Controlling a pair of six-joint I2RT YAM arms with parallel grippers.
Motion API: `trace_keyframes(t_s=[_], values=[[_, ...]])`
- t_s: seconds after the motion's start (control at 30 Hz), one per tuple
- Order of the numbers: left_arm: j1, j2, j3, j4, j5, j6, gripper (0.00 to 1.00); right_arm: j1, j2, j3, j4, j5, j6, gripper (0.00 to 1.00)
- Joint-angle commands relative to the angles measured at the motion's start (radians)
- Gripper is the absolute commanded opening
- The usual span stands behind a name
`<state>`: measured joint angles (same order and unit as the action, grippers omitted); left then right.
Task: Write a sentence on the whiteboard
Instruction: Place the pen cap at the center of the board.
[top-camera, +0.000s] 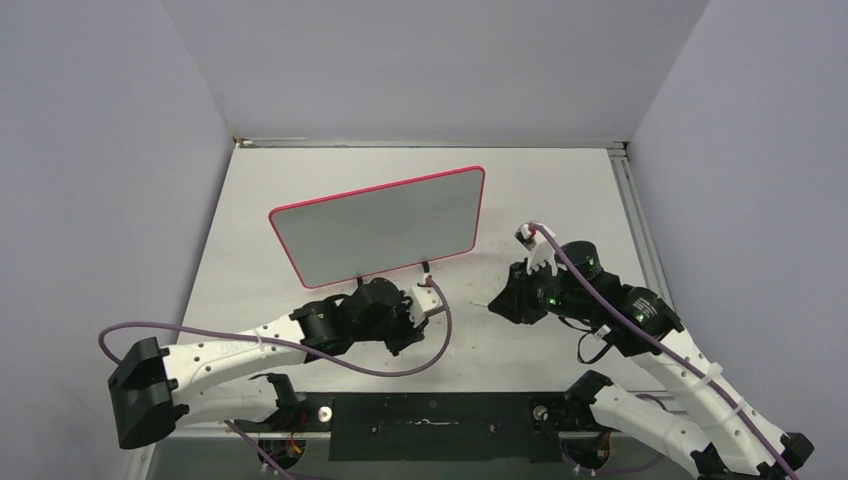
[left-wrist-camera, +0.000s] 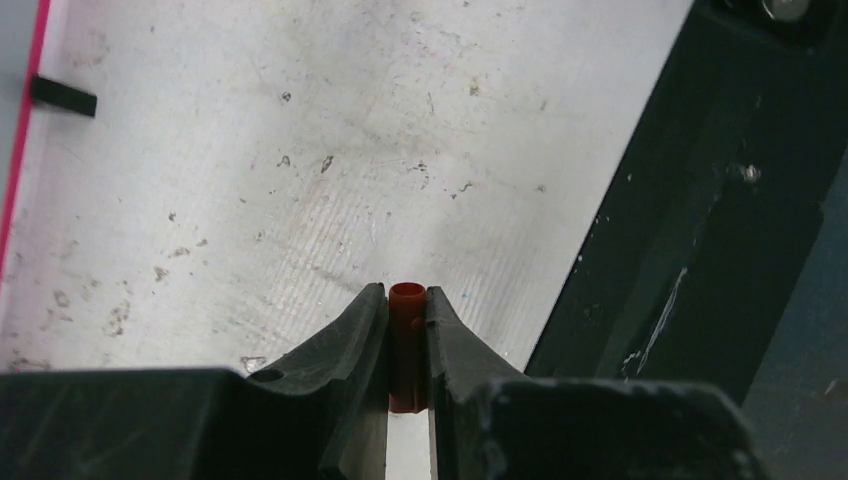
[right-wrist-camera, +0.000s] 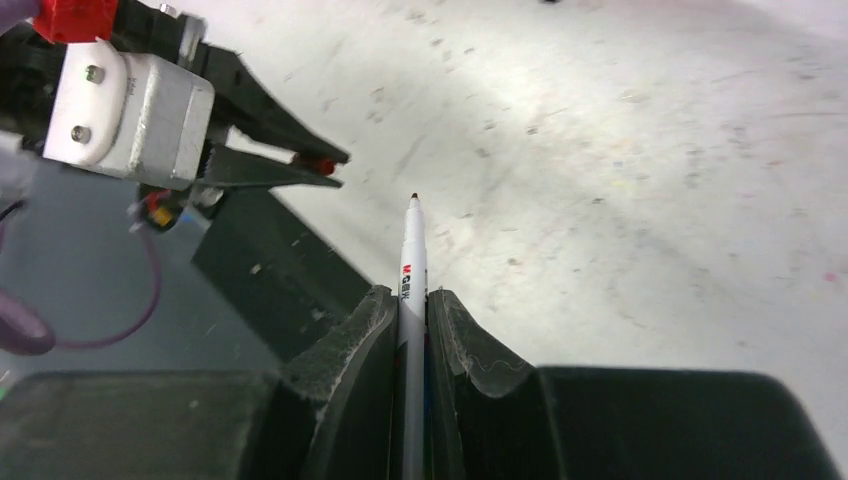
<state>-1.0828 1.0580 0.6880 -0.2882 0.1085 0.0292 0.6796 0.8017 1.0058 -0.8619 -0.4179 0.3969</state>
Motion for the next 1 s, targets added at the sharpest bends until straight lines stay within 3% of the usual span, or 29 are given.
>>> trace_keyframes(t_s=[0.0, 0.2, 0.4, 0.63, 0.8, 0.97], values=[[0.000, 0.057, 0.000, 0.170, -0.139, -0.298, 0.00, -0.002, -0.112, -0.076, 0.140, 0.314, 0.047, 0.05], [-0.007, 0.212, -0.037, 0.273, -0.415, -0.399, 0.06, -0.003, -0.200, -0.169, 0.276, 0.414, 0.063, 0.05], [-0.010, 0.367, -0.001, 0.336, -0.405, -0.418, 0.08, -0.003, -0.210, -0.213, 0.310, 0.415, 0.053, 0.05], [-0.010, 0.446, 0.002, 0.338, -0.380, -0.422, 0.34, -0.003, -0.225, -0.257, 0.335, 0.446, 0.049, 0.05], [-0.007, 0.394, 0.021, 0.308, -0.379, -0.401, 0.61, -0.003, -0.218, -0.256, 0.359, 0.440, 0.035, 0.05], [0.005, 0.248, 0.148, 0.091, -0.342, -0.333, 0.74, 0.000, -0.213, -0.244, 0.414, 0.449, 0.011, 0.05]])
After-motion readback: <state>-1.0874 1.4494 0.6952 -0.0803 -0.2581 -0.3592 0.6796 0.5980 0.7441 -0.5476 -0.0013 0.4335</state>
